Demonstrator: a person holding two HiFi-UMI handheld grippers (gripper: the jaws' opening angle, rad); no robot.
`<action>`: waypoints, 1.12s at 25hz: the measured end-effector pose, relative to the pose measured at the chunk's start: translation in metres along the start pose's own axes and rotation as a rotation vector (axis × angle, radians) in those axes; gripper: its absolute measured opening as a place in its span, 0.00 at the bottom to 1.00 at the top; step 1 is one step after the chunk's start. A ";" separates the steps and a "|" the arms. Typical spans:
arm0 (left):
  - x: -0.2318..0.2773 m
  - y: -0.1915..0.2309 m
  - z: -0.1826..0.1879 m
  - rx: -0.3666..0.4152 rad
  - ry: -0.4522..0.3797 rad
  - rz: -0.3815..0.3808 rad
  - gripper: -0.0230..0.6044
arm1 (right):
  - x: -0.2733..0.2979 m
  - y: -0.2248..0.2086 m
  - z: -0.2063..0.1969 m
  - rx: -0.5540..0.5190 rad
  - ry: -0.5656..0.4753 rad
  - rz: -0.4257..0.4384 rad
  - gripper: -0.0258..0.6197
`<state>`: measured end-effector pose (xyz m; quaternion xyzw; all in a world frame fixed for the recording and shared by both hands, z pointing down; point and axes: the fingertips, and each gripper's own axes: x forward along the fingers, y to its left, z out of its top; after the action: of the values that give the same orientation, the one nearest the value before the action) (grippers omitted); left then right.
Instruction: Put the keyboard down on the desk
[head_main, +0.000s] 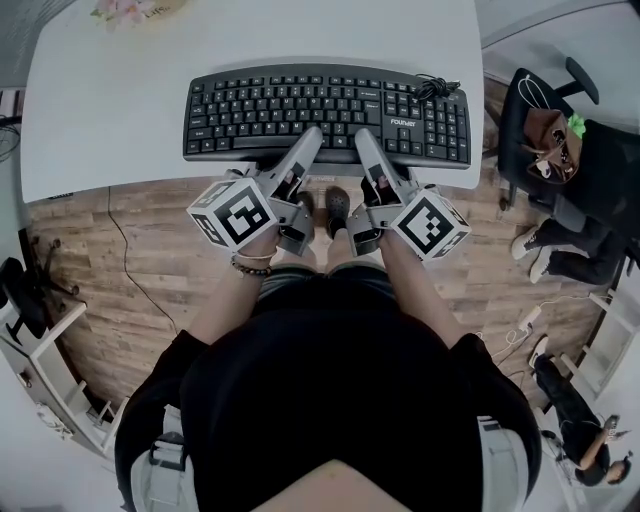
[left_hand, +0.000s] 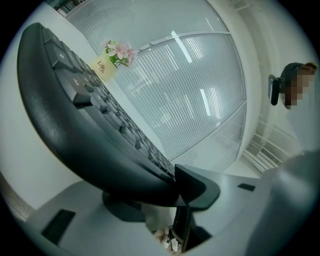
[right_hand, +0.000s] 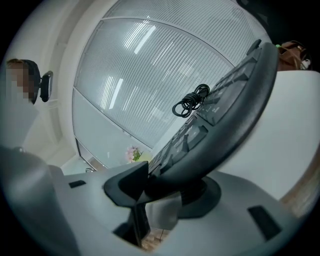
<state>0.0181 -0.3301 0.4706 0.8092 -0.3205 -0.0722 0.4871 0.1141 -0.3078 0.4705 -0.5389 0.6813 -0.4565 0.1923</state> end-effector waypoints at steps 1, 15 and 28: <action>0.000 0.001 -0.001 -0.004 0.001 0.002 0.32 | 0.000 0.000 -0.001 0.003 0.004 -0.001 0.32; 0.000 0.009 -0.006 -0.035 0.015 0.020 0.32 | 0.002 -0.007 -0.006 0.041 0.013 -0.011 0.32; 0.002 0.014 -0.011 -0.094 0.050 0.046 0.32 | 0.004 -0.014 -0.011 0.113 0.044 -0.038 0.32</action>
<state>0.0184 -0.3273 0.4883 0.7795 -0.3229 -0.0557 0.5339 0.1125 -0.3064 0.4888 -0.5297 0.6483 -0.5096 0.1988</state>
